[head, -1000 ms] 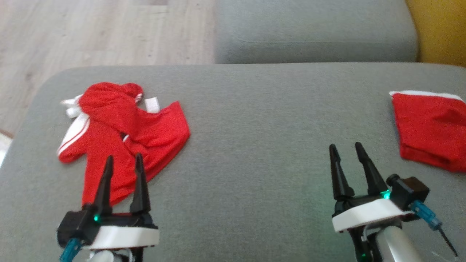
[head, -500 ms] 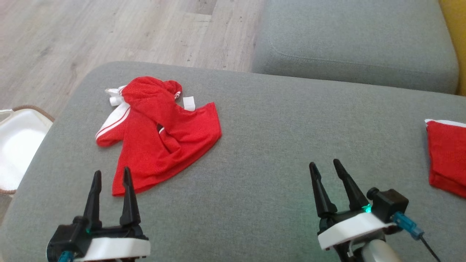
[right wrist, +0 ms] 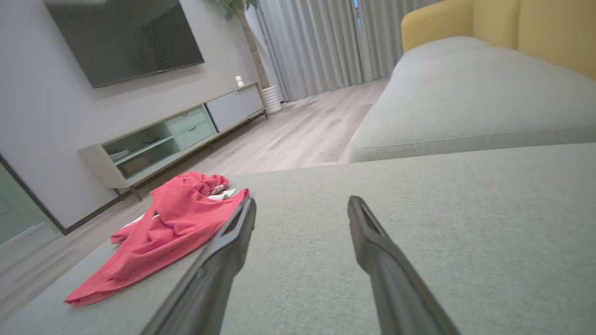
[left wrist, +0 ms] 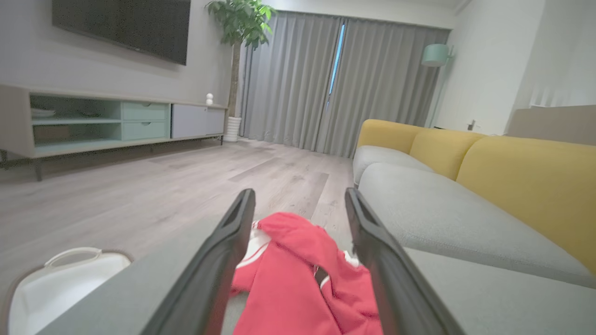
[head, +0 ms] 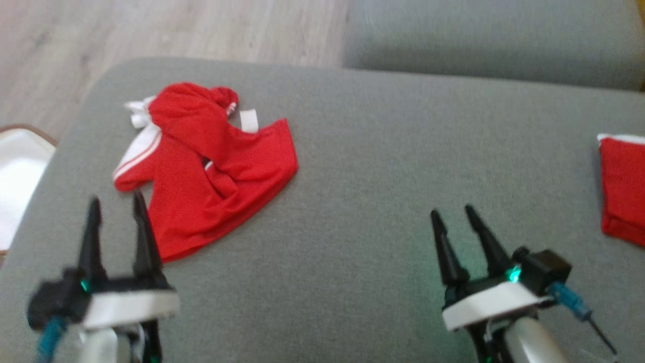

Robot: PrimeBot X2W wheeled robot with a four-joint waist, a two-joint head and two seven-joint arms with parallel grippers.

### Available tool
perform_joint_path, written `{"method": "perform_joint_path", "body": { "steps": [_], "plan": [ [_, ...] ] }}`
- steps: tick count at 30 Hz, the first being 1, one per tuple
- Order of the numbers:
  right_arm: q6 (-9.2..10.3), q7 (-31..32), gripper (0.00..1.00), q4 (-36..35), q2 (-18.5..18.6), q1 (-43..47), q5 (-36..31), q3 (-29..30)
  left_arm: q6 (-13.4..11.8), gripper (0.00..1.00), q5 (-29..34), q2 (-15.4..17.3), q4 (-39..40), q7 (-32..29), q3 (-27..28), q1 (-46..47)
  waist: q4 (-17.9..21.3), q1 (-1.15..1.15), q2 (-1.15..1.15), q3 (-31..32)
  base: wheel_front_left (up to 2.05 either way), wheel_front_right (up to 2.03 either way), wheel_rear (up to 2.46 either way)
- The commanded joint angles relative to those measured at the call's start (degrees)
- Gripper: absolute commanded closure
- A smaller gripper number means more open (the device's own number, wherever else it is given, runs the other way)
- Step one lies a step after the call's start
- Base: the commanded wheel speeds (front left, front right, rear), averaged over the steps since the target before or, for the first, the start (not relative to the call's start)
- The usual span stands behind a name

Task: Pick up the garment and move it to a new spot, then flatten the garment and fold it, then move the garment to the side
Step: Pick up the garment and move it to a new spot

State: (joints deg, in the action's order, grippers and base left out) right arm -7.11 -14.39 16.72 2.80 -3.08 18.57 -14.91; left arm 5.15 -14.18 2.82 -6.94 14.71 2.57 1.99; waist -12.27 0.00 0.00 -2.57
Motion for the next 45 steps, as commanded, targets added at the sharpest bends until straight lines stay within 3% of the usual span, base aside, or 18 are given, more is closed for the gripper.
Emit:
{"method": "perform_joint_path", "body": {
  "steps": [1,8,14,23,31,32,33,34,40,45],
  "plan": [
    [-0.37,-0.61,0.00,-2.68,0.08,-3.57,-0.66,-0.31,0.49,0.00,0.74,0.90,1.77,0.29,2.92,5.52,1.73,0.00,0.00,-3.08,0.00,0.00,0.00],
    [-0.37,-0.61,0.00,-6.05,0.08,-5.90,-3.63,3.78,1.79,0.00,2.76,10.21,-11.16,-0.88,3.64,21.81,4.71,0.00,0.00,-9.47,0.00,0.00,0.00],
    [-0.37,-0.61,0.00,-8.66,0.08,-8.02,-5.04,5.75,2.21,0.00,2.89,17.81,-27.13,-11.30,0.01,35.90,7.06,0.00,0.00,-14.22,0.00,0.00,0.00],
    [-0.37,-0.61,0.00,-10.88,0.08,-10.08,-5.44,6.18,2.32,0.00,-5.55,23.12,-40.59,-23.55,-15.25,45.56,10.04,0.00,0.00,-19.72,0.00,0.00,0.00],
    [-0.37,-0.61,0.00,-11.61,0.08,-11.11,-5.14,6.20,2.33,0.00,-18.25,25.39,-42.92,-35.53,-26.73,46.42,11.71,0.00,0.00,-21.74,0.00,0.00,0.00],
    [-0.37,-0.61,0.00,-11.64,0.08,-11.18,-5.09,6.15,2.33,0.03,-19.62,25.76,-42.78,-36.12,-27.63,46.37,11.85,0.00,0.00,-21.79,0.00,0.00,0.00],
    [-0.37,-0.61,0.00,-11.67,0.08,-11.27,-5.03,6.11,2.33,0.87,-20.92,26.09,-42.31,-36.39,-28.70,46.25,12.00,0.00,0.00,-21.77,0.00,0.00,0.00],
    [-0.37,-0.61,0.00,-11.69,0.08,-11.34,-4.92,6.10,2.33,1.00,-22.21,26.48,-41.94,-36.46,-29.51,46.15,12.14,0.00,0.00,-21.70,0.00,0.00,0.00],
    [-0.37,-0.61,0.00,-11.40,0.08,-11.34,-4.27,5.92,2.33,1.00,-26.48,27.75,-41.49,-28.81,-28.70,47.14,12.69,0.00,0.00,-20.27,0.00,0.00,0.00],
    [-0.37,-0.61,0.00,-10.64,0.08,-10.61,-3.49,6.10,2.34,1.00,-29.64,25.48,-39.74,-17.63,-26.30,47.67,12.73,0.00,0.00,-17.16,0.00,0.00,0.00]
  ]
}}
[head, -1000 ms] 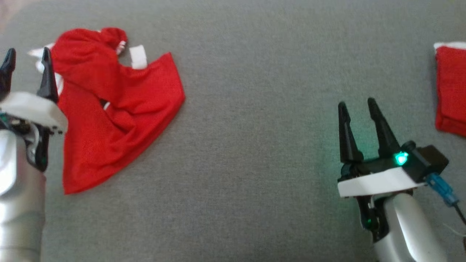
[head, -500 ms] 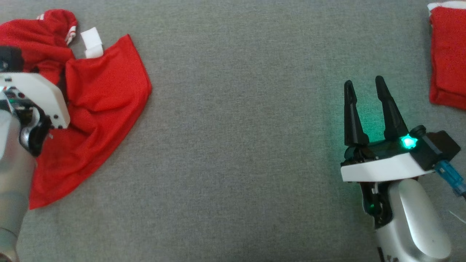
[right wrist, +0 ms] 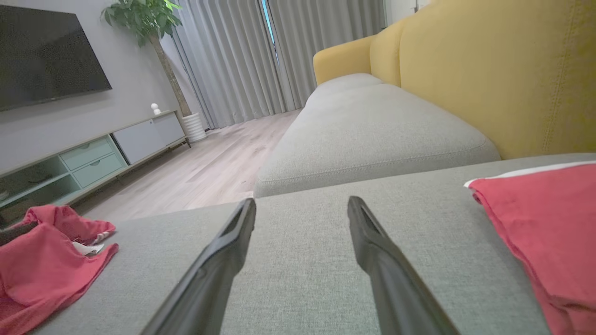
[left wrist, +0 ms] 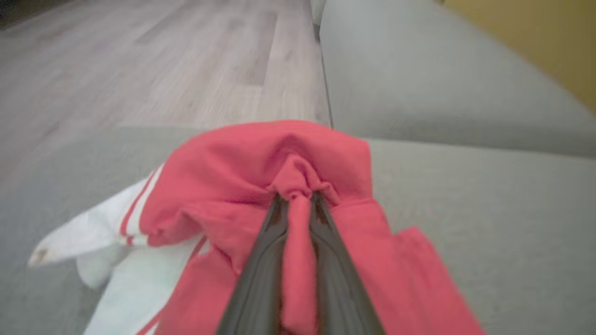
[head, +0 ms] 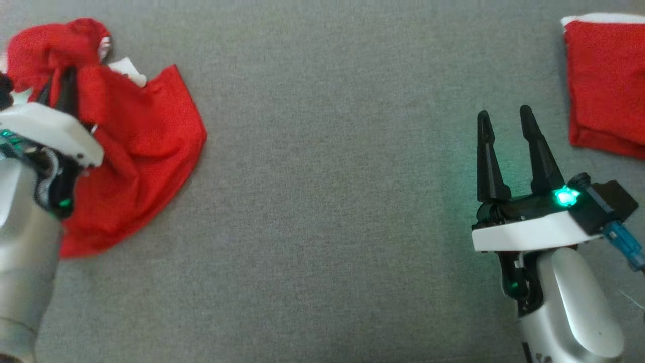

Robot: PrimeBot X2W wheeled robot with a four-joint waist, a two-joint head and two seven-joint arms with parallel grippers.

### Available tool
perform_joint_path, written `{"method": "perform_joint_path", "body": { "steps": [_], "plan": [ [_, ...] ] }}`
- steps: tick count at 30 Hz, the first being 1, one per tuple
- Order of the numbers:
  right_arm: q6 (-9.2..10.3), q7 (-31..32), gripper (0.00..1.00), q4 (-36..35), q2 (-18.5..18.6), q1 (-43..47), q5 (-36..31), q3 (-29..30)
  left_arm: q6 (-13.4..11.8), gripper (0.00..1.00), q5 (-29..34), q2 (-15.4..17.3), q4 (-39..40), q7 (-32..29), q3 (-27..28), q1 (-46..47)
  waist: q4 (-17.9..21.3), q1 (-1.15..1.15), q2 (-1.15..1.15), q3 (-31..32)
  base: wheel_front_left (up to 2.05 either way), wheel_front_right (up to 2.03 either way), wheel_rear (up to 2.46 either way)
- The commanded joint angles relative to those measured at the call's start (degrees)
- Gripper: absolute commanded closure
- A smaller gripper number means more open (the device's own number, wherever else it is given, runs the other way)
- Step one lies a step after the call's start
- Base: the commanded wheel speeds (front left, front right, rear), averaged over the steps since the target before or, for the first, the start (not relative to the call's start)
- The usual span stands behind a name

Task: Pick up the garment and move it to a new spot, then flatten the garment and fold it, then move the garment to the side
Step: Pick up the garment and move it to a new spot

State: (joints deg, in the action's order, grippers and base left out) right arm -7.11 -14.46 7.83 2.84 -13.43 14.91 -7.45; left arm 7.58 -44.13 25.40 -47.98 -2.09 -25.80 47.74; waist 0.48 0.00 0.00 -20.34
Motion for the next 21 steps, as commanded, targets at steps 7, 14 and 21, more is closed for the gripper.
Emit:
{"method": "perform_joint_path", "body": {
  "steps": [7,14,21],
  "plan": [
    [-0.37,-0.54,0.00,-0.73,0.04,1.06,1.55,-1.90,-0.21,1.00,-1.89,-1.67,6.96,9.35,3.40,-0.59,-0.38,0.00,0.00,5.62,0.00,0.00,0.00],
    [-0.37,-0.54,0.00,0.02,0.04,1.58,2.89,-3.12,-3.20,1.00,-1.35,-7.88,14.92,11.98,1.20,-4.10,0.54,0.00,0.00,8.20,0.00,0.00,0.00],
    [-0.37,-0.54,0.00,0.05,0.04,1.33,3.98,-3.88,-7.38,1.00,0.65,-14.51,20.37,12.98,-2.11,-4.33,3.27,0.00,0.00,8.30,0.00,0.00,0.00]
  ]
}}
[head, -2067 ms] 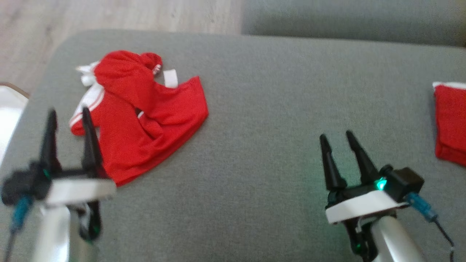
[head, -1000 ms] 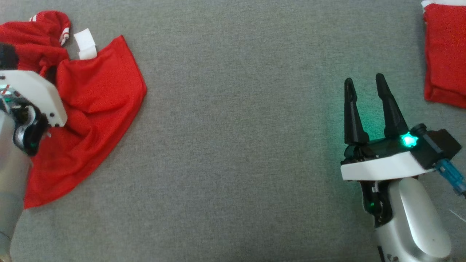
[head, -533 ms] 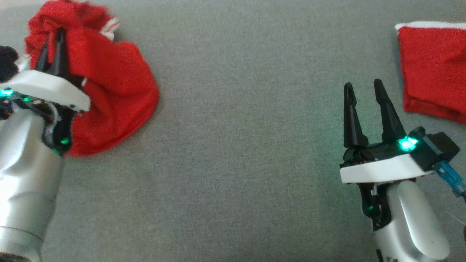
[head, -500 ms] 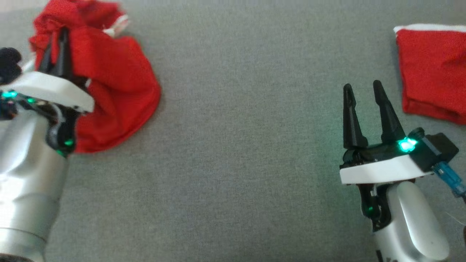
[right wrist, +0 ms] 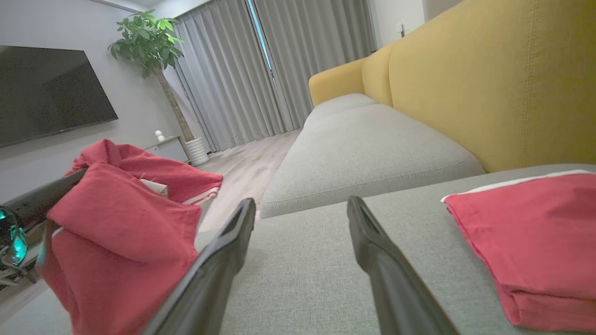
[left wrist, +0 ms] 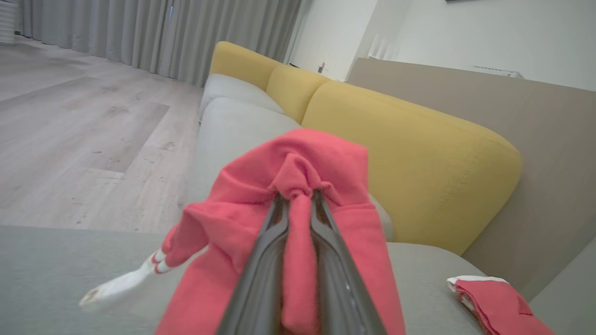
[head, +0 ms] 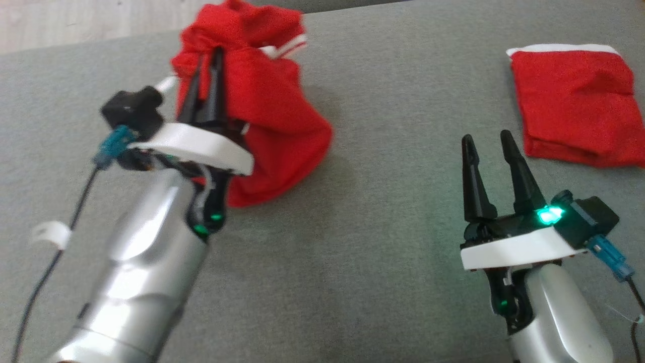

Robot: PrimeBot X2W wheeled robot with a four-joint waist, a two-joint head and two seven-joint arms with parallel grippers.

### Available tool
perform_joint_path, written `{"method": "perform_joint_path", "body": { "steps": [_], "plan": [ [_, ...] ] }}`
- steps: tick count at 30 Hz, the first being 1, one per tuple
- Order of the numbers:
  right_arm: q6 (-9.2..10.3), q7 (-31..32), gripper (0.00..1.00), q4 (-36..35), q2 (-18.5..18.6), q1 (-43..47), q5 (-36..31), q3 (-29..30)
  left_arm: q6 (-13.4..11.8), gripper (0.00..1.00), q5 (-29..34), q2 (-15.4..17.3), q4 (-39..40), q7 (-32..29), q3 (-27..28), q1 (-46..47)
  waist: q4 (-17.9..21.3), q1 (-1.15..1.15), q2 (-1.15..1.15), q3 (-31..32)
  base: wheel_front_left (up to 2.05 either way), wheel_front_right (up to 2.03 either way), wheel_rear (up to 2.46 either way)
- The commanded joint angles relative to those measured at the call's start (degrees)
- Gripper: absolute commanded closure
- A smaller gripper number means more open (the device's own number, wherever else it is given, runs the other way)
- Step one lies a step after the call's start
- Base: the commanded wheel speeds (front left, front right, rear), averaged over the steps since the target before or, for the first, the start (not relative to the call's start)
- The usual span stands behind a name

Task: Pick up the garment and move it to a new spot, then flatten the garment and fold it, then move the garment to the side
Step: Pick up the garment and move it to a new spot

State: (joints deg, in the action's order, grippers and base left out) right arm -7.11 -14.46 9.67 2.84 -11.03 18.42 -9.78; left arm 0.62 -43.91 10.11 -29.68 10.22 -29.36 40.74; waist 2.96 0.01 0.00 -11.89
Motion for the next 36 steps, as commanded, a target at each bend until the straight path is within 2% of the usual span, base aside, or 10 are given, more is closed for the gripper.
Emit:
{"method": "perform_joint_path", "body": {
  "steps": [1,6,10,11,12,13,18,23,30,36],
  "plan": [
    [-0.37,-0.54,0.00,-1.81,0.04,-1.21,0.67,-1.80,-0.97,1.00,0.63,-0.19,2.31,0.84,1.13,2.95,1.39,-0.01,0.00,-0.28,0.00,0.00,0.00],
    [-0.37,-0.54,0.00,-1.92,0.04,-1.81,1.47,-2.50,-2.70,1.00,1.46,-4.41,2.76,1.99,-0.39,5.47,3.91,-0.01,0.00,-1.22,0.00,0.00,0.00],
    [-0.37,-0.54,0.00,-1.79,0.04,-2.13,1.91,-2.85,-2.90,1.00,1.30,-6.37,2.81,2.85,-2.17,7.96,5.34,-0.01,0.00,-1.79,0.00,0.00,0.00],
    [-0.37,-0.54,0.00,-1.77,0.04,-2.22,2.01,-2.87,-2.84,0.95,1.23,-6.62,2.83,3.08,-2.70,8.54,5.52,-0.01,0.00,-1.89,0.00,0.00,0.00],
    [-0.37,-0.54,0.00,-1.77,0.04,-2.29,2.13,-2.90,-3.05,0.32,1.22,-6.80,2.78,3.38,-3.04,9.02,5.69,-0.01,0.00,-1.95,0.00,0.00,0.00],
    [-0.37,-0.54,0.00,-1.77,0.04,-2.32,2.22,-2.91,-3.29,0.00,1.44,-6.92,2.60,3.63,-3.53,9.40,5.79,-0.01,0.00,-1.98,0.00,0.00,0.00],
    [-0.37,-0.54,0.00,-1.85,0.04,-2.15,2.41,-2.48,-3.41,0.00,3.82,-6.65,0.62,4.47,-4.59,9.18,5.46,-0.01,0.00,-1.97,0.00,0.00,0.00],
    [-0.37,-0.54,0.00,-1.74,0.04,-1.50,1.81,-1.20,-1.97,0.00,6.94,-2.68,0.18,4.73,-3.01,5.75,3.50,-0.01,0.00,-1.04,0.00,0.00,0.00],
    [-0.37,-0.54,0.00,-1.15,0.04,-0.46,0.16,0.41,-0.52,0.00,14.47,3.97,7.12,4.76,3.04,-5.12,0.12,-0.01,0.00,1.70,0.00,0.00,0.00],
    [-0.37,-0.54,0.00,-0.65,0.04,1.25,-1.14,1.09,0.02,0.00,19.57,5.42,14.45,4.77,9.39,-18.24,-2.01,-0.01,0.00,4.16,0.00,0.00,0.00]
  ]
}}
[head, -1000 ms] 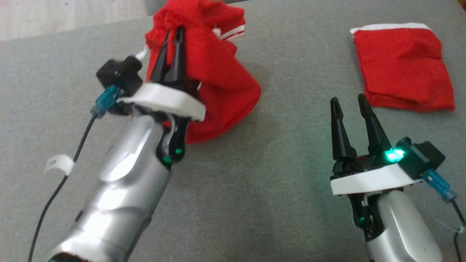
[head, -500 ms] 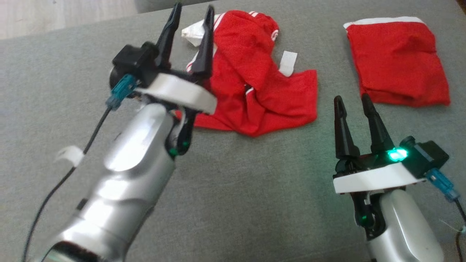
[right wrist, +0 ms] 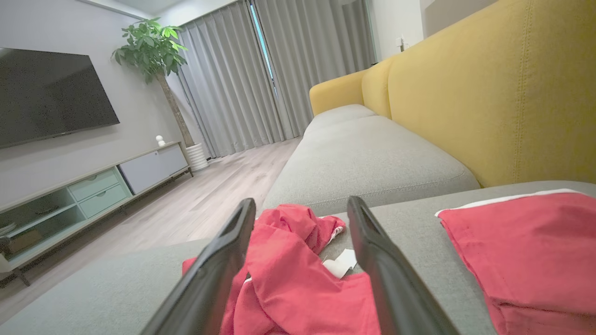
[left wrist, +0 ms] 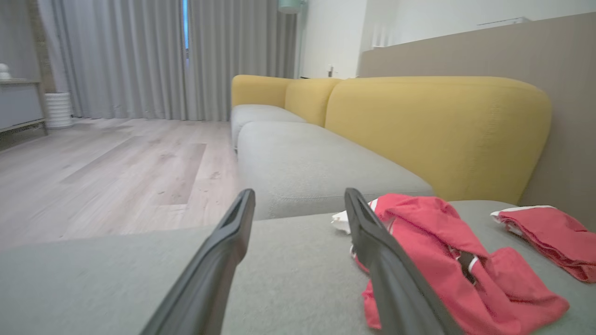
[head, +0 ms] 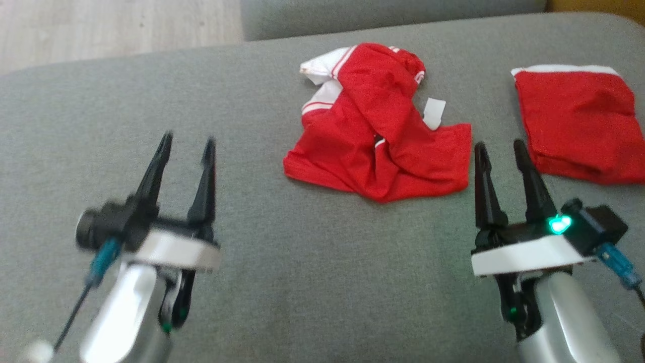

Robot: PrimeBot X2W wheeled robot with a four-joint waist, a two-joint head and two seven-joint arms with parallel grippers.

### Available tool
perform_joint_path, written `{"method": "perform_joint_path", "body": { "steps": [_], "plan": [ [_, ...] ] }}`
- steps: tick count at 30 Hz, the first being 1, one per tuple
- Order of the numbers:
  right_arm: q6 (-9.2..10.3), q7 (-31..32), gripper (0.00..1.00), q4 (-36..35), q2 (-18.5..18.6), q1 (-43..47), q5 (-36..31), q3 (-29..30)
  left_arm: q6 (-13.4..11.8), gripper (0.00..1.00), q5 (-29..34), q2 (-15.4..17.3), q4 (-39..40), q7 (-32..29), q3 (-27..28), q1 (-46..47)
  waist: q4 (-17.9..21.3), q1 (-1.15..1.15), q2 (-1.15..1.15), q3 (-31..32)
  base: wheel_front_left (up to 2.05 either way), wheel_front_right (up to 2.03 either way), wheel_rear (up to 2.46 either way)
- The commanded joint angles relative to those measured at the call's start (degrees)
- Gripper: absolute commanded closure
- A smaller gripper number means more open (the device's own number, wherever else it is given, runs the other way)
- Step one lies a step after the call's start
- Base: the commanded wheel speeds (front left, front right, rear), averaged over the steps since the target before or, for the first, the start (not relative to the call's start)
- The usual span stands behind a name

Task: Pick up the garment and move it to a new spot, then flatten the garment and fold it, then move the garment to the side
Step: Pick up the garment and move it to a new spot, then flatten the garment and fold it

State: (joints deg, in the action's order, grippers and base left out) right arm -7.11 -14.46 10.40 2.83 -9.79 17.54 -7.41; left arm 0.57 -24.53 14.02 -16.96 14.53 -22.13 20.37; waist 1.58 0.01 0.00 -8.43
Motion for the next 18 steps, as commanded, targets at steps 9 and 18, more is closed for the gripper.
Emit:
{"method": "perform_joint_path", "body": {
  "steps": [9,18],
  "plan": [
    [-0.37,-0.54,0.00,-0.65,0.05,1.92,-0.34,-1.91,1.39,0.00,4.74,-5.17,8.70,0.46,11.52,-11.02,-1.62,-0.01,0.00,2.15,0.00,0.00,0.00],
    [-0.37,-0.40,0.00,5.00,0.05,-0.74,-3.00,0.06,4.97,0.00,8.65,-8.71,8.59,0.47,14.56,-10.09,-2.43,-0.01,0.00,0.64,0.00,0.00,0.00]
  ]
}}
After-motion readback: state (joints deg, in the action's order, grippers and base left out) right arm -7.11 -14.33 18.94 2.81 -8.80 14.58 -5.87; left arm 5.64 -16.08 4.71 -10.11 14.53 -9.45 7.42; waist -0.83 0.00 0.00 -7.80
